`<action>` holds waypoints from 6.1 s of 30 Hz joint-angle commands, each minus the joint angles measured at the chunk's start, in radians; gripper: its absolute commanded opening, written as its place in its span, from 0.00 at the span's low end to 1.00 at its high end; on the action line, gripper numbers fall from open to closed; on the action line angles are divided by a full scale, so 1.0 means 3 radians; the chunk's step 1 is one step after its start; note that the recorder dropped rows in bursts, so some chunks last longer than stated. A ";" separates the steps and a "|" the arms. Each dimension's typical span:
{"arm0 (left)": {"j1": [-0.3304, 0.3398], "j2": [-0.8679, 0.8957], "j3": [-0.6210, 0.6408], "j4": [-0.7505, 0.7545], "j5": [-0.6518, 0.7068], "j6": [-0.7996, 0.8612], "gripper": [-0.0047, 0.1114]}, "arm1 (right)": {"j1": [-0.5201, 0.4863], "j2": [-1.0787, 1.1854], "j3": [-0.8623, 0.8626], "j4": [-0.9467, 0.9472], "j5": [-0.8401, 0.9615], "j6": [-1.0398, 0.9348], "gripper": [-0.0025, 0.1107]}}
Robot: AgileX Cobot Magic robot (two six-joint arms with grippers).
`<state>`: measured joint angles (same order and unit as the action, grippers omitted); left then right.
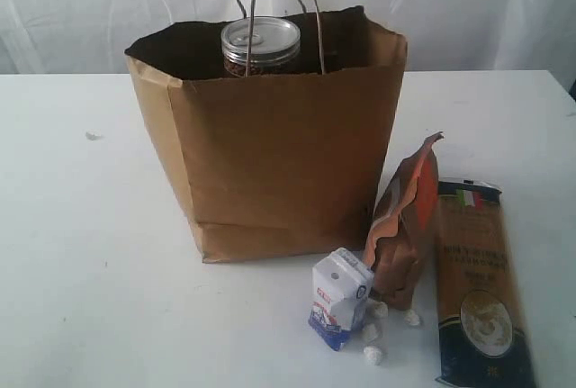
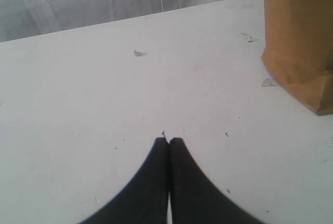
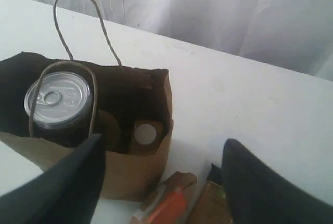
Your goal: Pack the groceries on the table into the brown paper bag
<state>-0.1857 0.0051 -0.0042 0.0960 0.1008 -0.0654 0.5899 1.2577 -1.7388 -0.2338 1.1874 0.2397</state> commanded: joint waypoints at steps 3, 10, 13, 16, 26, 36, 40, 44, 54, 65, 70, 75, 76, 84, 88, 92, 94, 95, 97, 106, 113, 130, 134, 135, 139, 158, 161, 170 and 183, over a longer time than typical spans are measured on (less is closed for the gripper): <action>0.0011 -0.0017 0.0014 -0.0002 -0.0010 -0.0004 0.04 | -0.0015 -0.0336 0.0130 -0.0047 0.0112 -0.0190 0.55; 0.0011 -0.0017 0.0014 -0.0002 -0.0010 -0.0004 0.04 | -0.0015 -0.0770 0.0561 -0.0047 0.0112 -0.0215 0.52; 0.0011 -0.0017 0.0014 -0.0002 -0.0010 -0.0004 0.04 | -0.0015 -0.0961 0.0832 -0.0033 0.0112 -0.0248 0.41; 0.0011 -0.0017 0.0014 -0.0002 -0.0010 -0.0004 0.04 | -0.0015 -0.1138 0.1142 -0.0019 0.0112 -0.0282 0.29; 0.0011 -0.0017 0.0014 -0.0002 -0.0010 -0.0004 0.04 | -0.0015 -0.1705 0.2235 0.0075 -0.0209 -0.0282 0.21; 0.0011 -0.0017 0.0014 -0.0002 -0.0010 -0.0004 0.04 | -0.0015 -0.2008 0.3395 0.0355 -0.0977 -0.0269 0.21; 0.0011 -0.0017 0.0014 -0.0002 -0.0010 -0.0004 0.04 | -0.0015 -0.1977 0.3823 0.0352 -0.1236 -0.0262 0.21; 0.0011 -0.0017 0.0014 -0.0002 -0.0010 -0.0004 0.04 | -0.0015 -0.1831 0.4176 0.0344 -0.1687 -0.0262 0.21; 0.0011 -0.0017 0.0014 -0.0002 -0.0010 -0.0004 0.04 | -0.0015 -0.0193 0.3996 0.0344 -0.2010 -0.0288 0.21; 0.0011 -0.0017 0.0014 -0.0002 -0.0010 -0.0004 0.04 | -0.0015 0.0812 0.3571 0.0367 -0.2347 -0.0604 0.31; 0.0011 -0.0017 0.0014 -0.0002 -0.0010 -0.0004 0.04 | -0.0015 0.0993 0.3535 0.0354 -0.2486 -0.0625 0.31; 0.0011 -0.0017 0.0014 -0.0002 -0.0010 -0.0004 0.04 | -0.0015 0.1137 0.3535 0.0354 -0.2536 -0.0625 0.31; 0.0011 -0.0017 0.0014 -0.0002 -0.0010 -0.0004 0.04 | -0.0015 0.1158 0.3535 0.0354 -0.2543 -0.0625 0.31; 0.0011 -0.0017 0.0014 -0.0002 -0.0010 -0.0004 0.04 | -0.0015 0.1306 0.3535 0.0341 -0.2620 -0.0625 0.31; 0.0011 -0.0017 0.0014 -0.0002 -0.0010 -0.0004 0.04 | -0.0015 0.1362 0.3535 0.0341 -0.2620 -0.0625 0.28; 0.0011 -0.0017 0.0014 -0.0002 -0.0010 -0.0004 0.04 | -0.0015 0.1365 0.3535 0.0341 -0.2620 -0.0625 0.13; 0.0011 -0.0017 0.0014 -0.0002 -0.0010 -0.0004 0.04 | -0.0015 0.1365 0.3535 0.0341 -0.2620 -0.0625 0.03; 0.0011 -0.0017 0.0014 -0.0002 -0.0010 -0.0004 0.04 | -0.0015 0.1358 0.3535 0.0341 -0.2613 -0.0609 0.02; 0.0011 -0.0017 0.0014 -0.0002 -0.0010 -0.0004 0.04 | -0.0015 0.1314 0.3535 0.0341 -0.2577 -0.0610 0.02; 0.0011 -0.0017 0.0014 -0.0002 -0.0010 -0.0004 0.04 | -0.0008 0.0670 0.3541 0.0368 -0.2209 -0.0539 0.02; 0.0011 -0.0017 0.0014 -0.0002 -0.0010 -0.0004 0.04 | -0.0008 -0.0469 0.3291 0.0540 -0.1892 -0.0539 0.02; 0.0011 -0.0017 0.0014 -0.0002 -0.0010 -0.0004 0.04 | -0.0008 0.0458 0.1173 0.0419 -0.1712 -0.0388 0.02; 0.0011 -0.0017 0.0014 -0.0002 -0.0010 -0.0004 0.04 | -0.0008 0.0789 0.0989 0.0035 -0.1479 -0.0142 0.02; 0.0011 -0.0017 0.0014 -0.0002 -0.0010 -0.0004 0.04 | -0.0008 0.0837 0.0974 -0.0058 -0.1457 -0.0064 0.04; 0.0011 -0.0017 0.0014 -0.0002 -0.0010 -0.0004 0.04 | -0.0008 0.0941 0.0975 -0.0260 -0.1427 0.0109 0.19; 0.0011 -0.0017 0.0014 -0.0002 -0.0010 -0.0004 0.04 | -0.0008 0.0001 0.0991 -0.0172 -0.1186 0.0009 0.52; 0.0011 -0.0017 0.0014 -0.0002 -0.0010 -0.0004 0.04 | -0.0008 -0.0219 0.0991 -0.0068 -0.0943 -0.0022 0.52; 0.0011 -0.0017 0.0014 -0.0002 -0.0010 -0.0004 0.04 | -0.0008 -0.0766 0.1396 0.0245 -0.0734 -0.0251 0.46; 0.0011 -0.0017 0.0014 -0.0002 -0.0010 -0.0004 0.04 | -0.0008 -0.1370 0.2724 0.1063 -0.1279 -0.0645 0.02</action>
<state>-0.1857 0.0051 -0.0042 0.0960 0.1008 -0.0654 0.5899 0.8587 -0.9833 0.0522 0.8308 0.0788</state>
